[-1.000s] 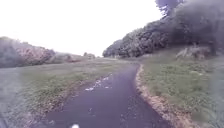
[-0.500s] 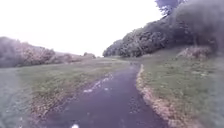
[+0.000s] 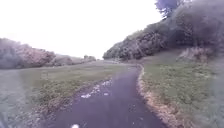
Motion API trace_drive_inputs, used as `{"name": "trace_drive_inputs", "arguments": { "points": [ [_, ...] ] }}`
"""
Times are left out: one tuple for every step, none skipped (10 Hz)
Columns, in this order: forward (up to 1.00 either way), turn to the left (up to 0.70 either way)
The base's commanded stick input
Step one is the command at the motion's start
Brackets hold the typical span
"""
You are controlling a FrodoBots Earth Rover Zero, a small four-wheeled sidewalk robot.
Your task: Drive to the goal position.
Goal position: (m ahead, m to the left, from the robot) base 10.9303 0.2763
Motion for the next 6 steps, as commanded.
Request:
{"name": "trace_drive_inputs", "arguments": {
  "points": [
    [0.45, -0.27],
    [0.45, -0.27],
    [0.45, -0.27],
    [0.45, 0.0],
    [0.45, 0.0],
    [0.45, 0.0]
  ]
}}
